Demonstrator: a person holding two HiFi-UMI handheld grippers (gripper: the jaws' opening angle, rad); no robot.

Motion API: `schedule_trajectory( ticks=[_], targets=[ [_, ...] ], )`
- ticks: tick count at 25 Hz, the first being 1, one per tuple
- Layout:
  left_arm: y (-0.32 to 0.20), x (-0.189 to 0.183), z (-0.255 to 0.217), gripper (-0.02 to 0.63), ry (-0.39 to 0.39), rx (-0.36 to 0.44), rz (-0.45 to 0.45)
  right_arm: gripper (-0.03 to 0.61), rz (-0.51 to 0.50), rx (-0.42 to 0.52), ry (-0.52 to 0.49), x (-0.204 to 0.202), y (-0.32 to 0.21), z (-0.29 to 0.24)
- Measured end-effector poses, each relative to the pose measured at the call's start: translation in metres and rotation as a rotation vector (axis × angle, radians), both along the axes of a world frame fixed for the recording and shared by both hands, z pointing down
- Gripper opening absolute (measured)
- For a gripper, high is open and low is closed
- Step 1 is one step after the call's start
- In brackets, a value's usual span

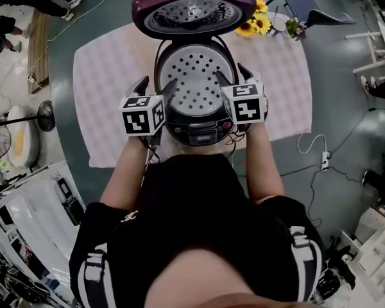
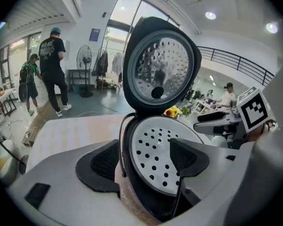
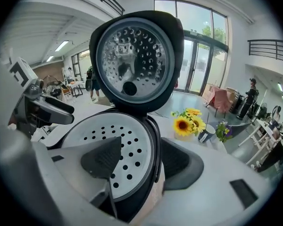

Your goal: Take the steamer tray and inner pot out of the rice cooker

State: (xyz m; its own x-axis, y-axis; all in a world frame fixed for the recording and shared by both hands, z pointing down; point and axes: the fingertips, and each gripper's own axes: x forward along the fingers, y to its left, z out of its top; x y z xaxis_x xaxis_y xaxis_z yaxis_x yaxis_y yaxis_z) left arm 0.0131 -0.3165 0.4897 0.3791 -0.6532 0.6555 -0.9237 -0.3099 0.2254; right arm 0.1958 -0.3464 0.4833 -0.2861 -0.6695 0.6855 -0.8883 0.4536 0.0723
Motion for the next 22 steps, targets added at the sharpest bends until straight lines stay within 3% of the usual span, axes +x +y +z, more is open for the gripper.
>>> schedule_trajectory(
  ticks=[9, 15, 22],
  targets=[
    [-0.014, 0.002, 0.037, 0.328, -0.058, -0.106, -0.004, 0.256, -0.011, -0.097, 0.039, 0.006, -0.007, 0.033],
    [-0.018, -0.006, 0.054, 0.275, -0.125, -0.162, -0.055, 0.250, -0.034, -0.105, 0.098, 0.005, -0.013, 0.045],
    [-0.019, -0.015, 0.069, 0.241, -0.178, -0.201, -0.072, 0.184, -0.011, -0.119, 0.176, 0.007, -0.018, 0.054]
  ],
)
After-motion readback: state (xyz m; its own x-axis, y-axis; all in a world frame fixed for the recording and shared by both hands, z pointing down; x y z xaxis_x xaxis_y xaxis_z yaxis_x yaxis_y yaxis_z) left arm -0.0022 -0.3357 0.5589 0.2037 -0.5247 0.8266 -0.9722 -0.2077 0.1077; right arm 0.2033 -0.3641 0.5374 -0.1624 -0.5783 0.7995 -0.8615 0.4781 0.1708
